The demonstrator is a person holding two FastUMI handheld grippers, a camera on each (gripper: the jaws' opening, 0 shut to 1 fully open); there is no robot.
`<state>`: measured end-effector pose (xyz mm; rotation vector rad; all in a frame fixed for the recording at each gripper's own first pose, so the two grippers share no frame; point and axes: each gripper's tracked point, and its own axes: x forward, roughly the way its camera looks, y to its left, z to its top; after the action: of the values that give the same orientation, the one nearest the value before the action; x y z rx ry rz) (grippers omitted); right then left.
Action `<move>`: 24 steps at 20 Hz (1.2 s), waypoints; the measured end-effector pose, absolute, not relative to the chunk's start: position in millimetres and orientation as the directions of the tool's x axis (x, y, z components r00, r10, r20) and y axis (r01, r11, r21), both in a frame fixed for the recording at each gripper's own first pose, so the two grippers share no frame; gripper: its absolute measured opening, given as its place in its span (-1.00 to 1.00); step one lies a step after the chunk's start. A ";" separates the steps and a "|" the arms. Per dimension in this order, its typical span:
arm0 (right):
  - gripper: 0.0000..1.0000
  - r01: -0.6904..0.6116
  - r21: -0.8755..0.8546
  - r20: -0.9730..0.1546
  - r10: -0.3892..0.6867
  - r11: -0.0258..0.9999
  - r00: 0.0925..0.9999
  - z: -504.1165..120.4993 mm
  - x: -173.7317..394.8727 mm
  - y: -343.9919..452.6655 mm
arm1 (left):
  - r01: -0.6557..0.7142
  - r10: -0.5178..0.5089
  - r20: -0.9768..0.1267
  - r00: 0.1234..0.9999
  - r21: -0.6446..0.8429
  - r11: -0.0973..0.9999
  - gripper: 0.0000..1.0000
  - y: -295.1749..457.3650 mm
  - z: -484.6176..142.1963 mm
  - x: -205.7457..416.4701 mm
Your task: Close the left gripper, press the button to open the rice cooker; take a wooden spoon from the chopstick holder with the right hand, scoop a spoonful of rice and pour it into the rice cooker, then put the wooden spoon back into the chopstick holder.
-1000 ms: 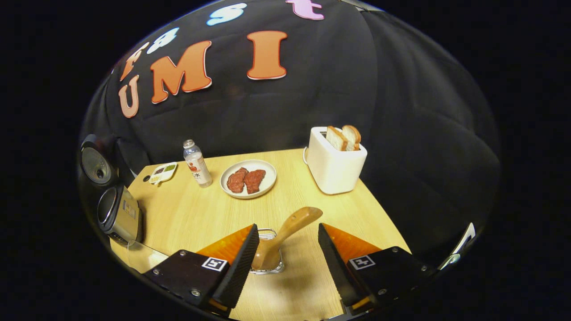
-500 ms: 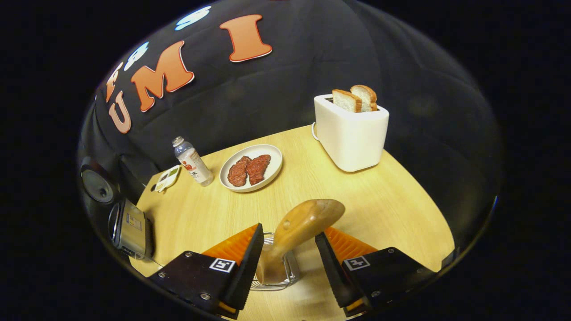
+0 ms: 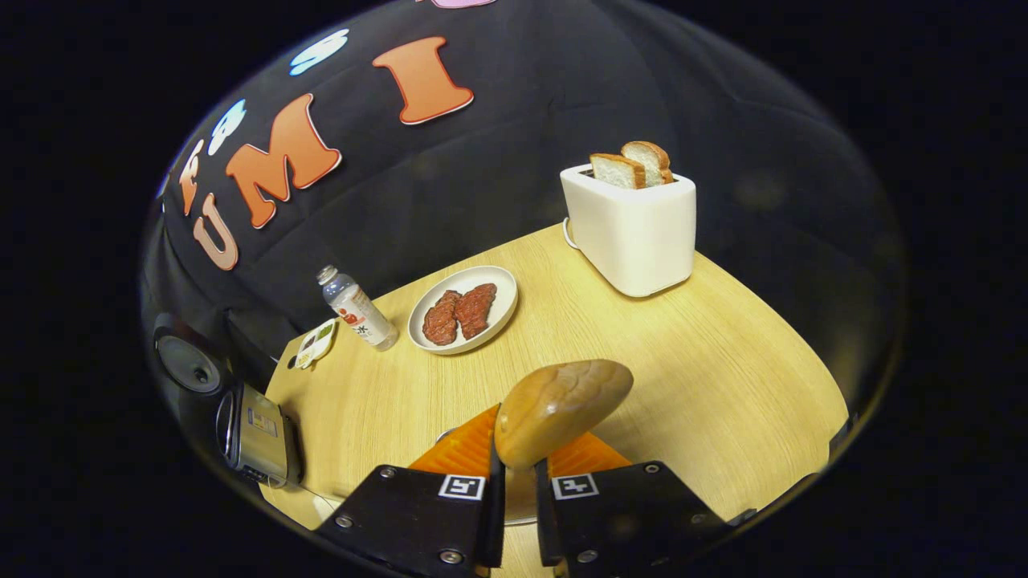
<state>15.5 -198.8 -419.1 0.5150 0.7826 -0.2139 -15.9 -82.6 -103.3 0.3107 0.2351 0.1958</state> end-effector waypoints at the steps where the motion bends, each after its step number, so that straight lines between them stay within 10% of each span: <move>1: -0.69 0.373 0.364 -0.720 0.004 0.853 0.694 -417.7 11.6 -196.2 | -0.153 0.223 -0.198 0.954 0.318 0.936 0.95 -81.5 -103.8 -15.4; 11: -0.78 0.370 0.343 -0.625 -0.084 0.864 0.776 -319.3 9.2 -184.7 | -0.161 0.208 -0.181 0.961 0.246 0.956 1.00 -25.1 -101.6 -3.1; 24: -0.78 0.095 0.389 -0.611 0.179 0.916 0.771 -265.5 -32.0 -1.9 | -0.129 0.171 -0.214 0.962 0.197 0.972 0.84 36.4 -126.7 6.0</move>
<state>-32.0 -1.9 -265.5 0.4180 0.6939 0.0473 6.0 36.4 -126.7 0.1827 0.2319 0.1526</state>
